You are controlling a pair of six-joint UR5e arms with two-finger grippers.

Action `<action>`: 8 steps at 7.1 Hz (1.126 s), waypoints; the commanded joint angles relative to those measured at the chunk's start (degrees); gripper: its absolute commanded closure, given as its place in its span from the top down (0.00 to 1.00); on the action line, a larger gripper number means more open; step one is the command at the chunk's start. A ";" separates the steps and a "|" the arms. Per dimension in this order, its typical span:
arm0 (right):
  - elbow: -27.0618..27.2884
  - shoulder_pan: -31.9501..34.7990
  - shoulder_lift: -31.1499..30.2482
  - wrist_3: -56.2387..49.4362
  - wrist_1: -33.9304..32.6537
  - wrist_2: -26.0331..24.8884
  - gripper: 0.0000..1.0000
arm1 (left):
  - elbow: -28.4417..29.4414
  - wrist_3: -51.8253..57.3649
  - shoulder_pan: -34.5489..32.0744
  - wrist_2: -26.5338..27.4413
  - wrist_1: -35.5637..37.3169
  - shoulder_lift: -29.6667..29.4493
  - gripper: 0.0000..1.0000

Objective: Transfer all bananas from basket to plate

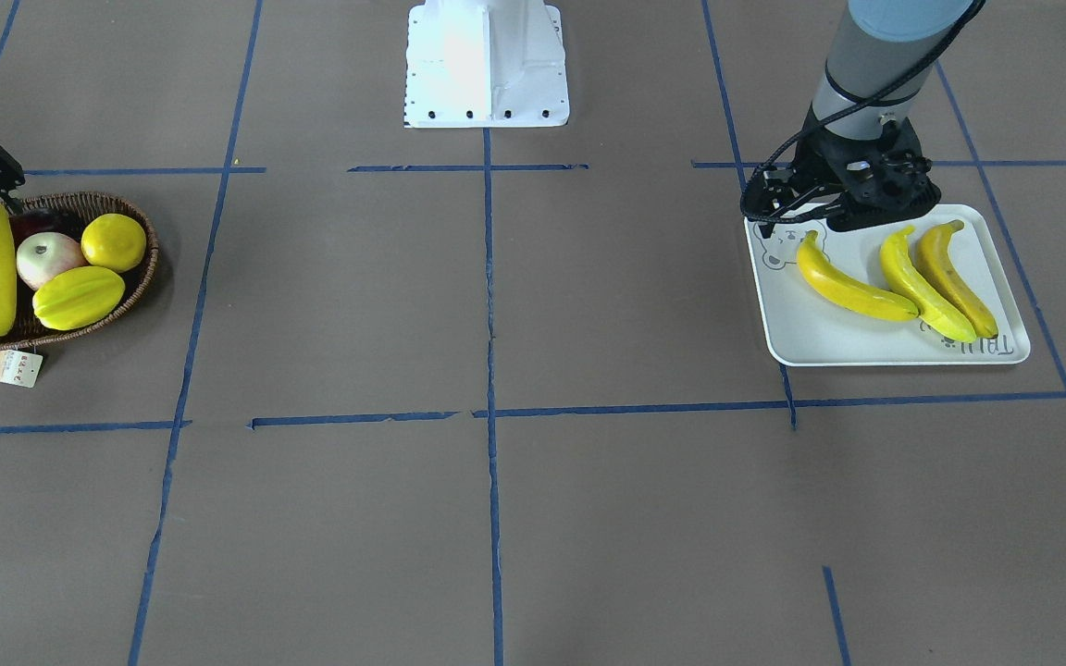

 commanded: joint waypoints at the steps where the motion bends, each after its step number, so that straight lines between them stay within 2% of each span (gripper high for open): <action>1: -2.84 -3.06 0.33 0.00 -0.04 -3.31 0.99 | -0.04 0.00 0.00 -0.03 0.00 0.00 1.00; 3: -3.12 -3.51 0.51 0.08 -0.13 -3.24 0.96 | -0.04 0.00 0.00 -0.03 0.00 0.08 1.00; 4: -3.38 -3.51 0.43 0.08 -0.13 -3.24 0.78 | -0.04 0.00 0.00 -0.03 0.00 0.00 1.00; 5: -3.47 -3.42 0.25 0.00 -0.13 -3.24 0.38 | -0.04 0.00 0.00 -0.03 0.00 0.00 1.00; 6: -3.47 -3.33 0.08 -0.09 -0.13 -3.32 0.10 | -0.13 0.00 0.00 -0.03 0.00 0.00 1.00; 7: -2.95 -3.16 0.07 -0.35 -0.13 -3.32 0.00 | -0.39 0.00 0.00 -0.38 0.00 0.00 1.00; 8: -2.42 -2.98 -0.10 -0.36 -0.13 -3.32 0.00 | -0.48 0.00 0.00 -0.38 0.09 0.00 1.00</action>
